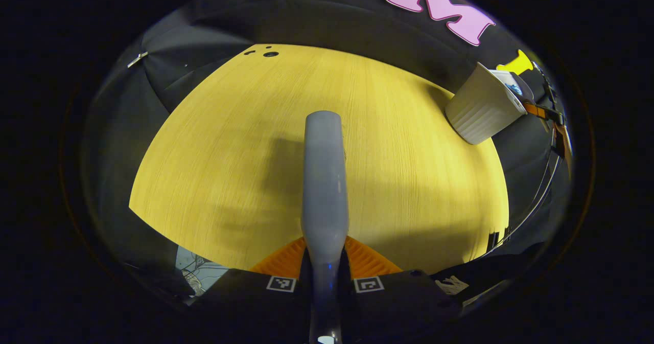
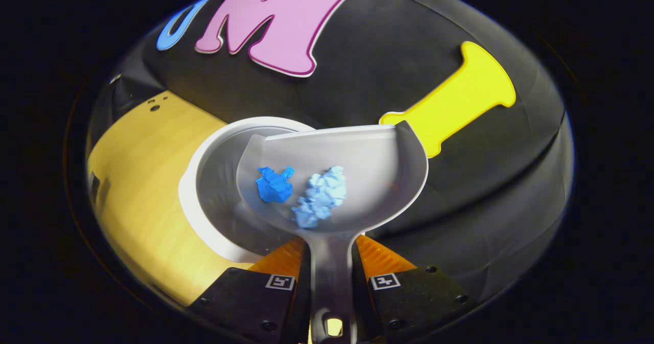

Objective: Pick up the small broom and dustpan from the desktop, sweep the trash into the dustpan with the broom, and then empty the trash into the garbage bin.

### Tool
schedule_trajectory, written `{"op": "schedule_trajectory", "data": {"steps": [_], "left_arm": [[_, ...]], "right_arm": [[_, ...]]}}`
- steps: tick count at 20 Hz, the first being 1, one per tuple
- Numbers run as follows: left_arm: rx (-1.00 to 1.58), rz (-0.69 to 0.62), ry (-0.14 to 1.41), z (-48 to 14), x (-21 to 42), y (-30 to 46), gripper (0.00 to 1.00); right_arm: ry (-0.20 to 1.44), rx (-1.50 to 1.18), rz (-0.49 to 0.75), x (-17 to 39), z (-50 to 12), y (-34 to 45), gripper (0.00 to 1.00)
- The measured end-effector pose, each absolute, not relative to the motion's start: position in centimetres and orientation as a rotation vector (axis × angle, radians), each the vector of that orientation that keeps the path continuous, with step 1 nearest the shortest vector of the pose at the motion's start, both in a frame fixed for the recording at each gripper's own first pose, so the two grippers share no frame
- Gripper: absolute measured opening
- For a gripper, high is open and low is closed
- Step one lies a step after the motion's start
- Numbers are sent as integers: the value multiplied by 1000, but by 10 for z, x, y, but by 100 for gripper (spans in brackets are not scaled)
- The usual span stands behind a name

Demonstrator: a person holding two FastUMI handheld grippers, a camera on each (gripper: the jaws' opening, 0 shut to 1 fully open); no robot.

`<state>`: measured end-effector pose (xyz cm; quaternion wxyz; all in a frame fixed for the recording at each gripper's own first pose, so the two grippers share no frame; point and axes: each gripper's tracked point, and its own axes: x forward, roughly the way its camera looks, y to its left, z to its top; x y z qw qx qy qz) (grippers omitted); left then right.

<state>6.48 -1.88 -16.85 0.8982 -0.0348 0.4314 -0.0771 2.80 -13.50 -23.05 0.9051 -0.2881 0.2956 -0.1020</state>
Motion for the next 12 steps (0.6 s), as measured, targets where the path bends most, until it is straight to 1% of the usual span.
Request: {"op": "schedule_trajectory", "data": {"steps": [1, 4, 5, 6, 7, 8, 9, 10, 12], "left_arm": [[-61, -166, 891, -167, 67, -21, 27], [-35, -181, 889, -168, 70, -25, 27], [-33, -183, 890, -169, 70, -26, 31], [-35, -184, 894, -170, 69, -27, 27], [-40, -184, 898, -171, 69, -27, 30], [-43, -184, 902, -172, 67, -27, 27], [-41, -182, 906, -173, 65, -27, 30], [-38, -177, 909, -175, 63, -26, 27], [-44, -172, 917, -177, 61, -25, 27]], "right_arm": [[595, -659, -214, 29, -228, -140, 39], [539, -894, -221, 34, -217, -142, 39], [514, -955, -219, 35, -214, -140, 39], [497, -1007, -219, 36, -210, -139, 39], [487, -1055, -219, 35, -209, -140, 39], [477, -1105, -215, 36, -206, -139, 39], [468, -1154, -211, 37, -203, -140, 39], [458, -1201, -206, 37, -201, -141, 39], [436, -1292, -197, 37, -191, -145, 39]]}}
